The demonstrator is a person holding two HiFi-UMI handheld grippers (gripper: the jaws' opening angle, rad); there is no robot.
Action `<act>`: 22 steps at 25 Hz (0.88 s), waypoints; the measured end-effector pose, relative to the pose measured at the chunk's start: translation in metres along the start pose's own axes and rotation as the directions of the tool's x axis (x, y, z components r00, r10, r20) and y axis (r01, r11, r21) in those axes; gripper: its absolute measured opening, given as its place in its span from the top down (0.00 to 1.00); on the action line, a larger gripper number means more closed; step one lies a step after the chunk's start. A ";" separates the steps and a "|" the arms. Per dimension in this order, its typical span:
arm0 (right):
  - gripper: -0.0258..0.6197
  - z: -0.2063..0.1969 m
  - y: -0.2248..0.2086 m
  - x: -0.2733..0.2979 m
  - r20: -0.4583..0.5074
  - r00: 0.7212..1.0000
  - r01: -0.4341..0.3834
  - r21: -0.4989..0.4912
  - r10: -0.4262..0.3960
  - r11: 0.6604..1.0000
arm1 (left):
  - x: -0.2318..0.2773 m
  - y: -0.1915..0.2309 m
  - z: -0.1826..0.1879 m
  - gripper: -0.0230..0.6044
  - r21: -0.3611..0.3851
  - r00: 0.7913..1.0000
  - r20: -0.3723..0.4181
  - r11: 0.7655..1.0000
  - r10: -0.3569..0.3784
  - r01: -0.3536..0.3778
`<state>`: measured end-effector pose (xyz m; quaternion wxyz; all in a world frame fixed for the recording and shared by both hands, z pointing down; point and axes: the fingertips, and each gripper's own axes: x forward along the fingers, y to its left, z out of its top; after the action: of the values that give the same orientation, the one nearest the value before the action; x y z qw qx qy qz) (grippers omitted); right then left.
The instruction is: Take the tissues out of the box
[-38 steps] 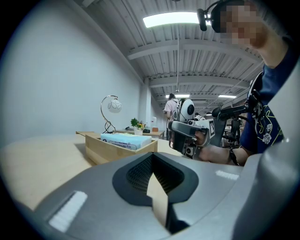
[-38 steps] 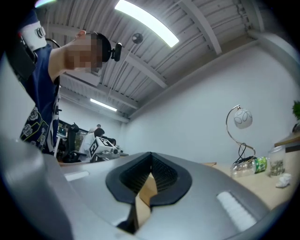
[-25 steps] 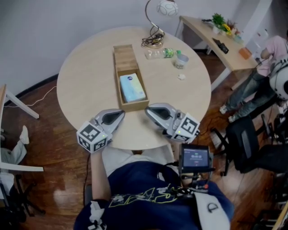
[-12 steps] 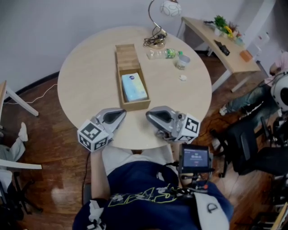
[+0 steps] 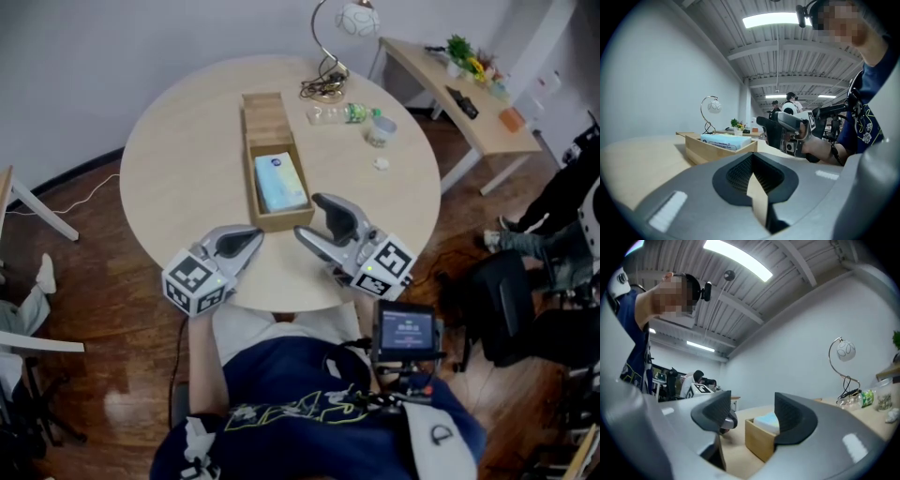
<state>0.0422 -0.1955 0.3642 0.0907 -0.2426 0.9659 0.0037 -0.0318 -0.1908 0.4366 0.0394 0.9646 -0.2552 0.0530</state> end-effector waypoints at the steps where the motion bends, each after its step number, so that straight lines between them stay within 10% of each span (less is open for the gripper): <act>1: 0.52 0.000 -0.001 0.004 -0.015 1.000 0.025 -0.030 -0.026 0.999 | 0.000 0.000 0.000 0.96 0.001 1.000 0.002 1.000 -0.001 0.001; 11: 0.38 -0.012 -0.026 0.041 -0.171 0.954 0.229 -0.117 -0.247 0.966 | -0.001 -0.001 0.002 0.96 -0.005 1.000 0.002 1.000 0.006 -0.006; 22: 0.35 -0.044 -0.044 0.061 -0.382 0.837 0.345 -0.191 -0.393 0.919 | -0.001 -0.002 0.001 0.96 0.010 1.000 0.010 1.000 -0.003 0.003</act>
<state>0.0022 -0.2657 0.3986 -0.1304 -0.4243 0.8960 -0.0097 -0.0316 -0.1891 0.4351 0.0333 0.9654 -0.2538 0.0496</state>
